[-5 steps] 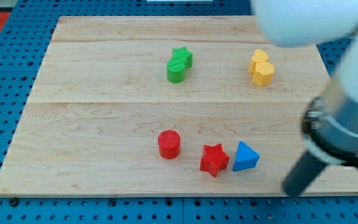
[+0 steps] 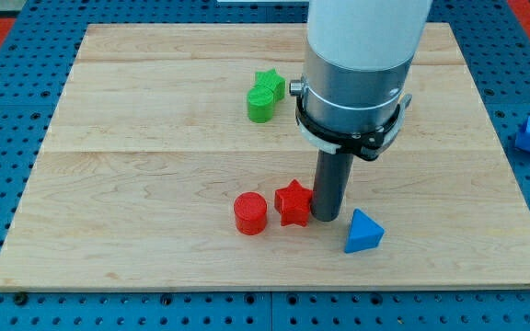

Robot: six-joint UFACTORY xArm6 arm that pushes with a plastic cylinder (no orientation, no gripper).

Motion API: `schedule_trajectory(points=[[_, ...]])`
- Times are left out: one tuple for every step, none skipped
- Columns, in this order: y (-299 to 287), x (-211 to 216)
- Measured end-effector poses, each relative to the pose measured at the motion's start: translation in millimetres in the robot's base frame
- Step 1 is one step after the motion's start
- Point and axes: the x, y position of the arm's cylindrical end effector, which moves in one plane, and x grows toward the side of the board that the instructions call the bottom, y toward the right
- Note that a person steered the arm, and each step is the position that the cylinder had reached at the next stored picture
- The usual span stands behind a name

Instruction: Push red star along with red circle towards left

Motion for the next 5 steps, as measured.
schedule_trajectory(points=[[-4,-3],[-47,17],[-58,24],[-107,17],[-149,-5]])
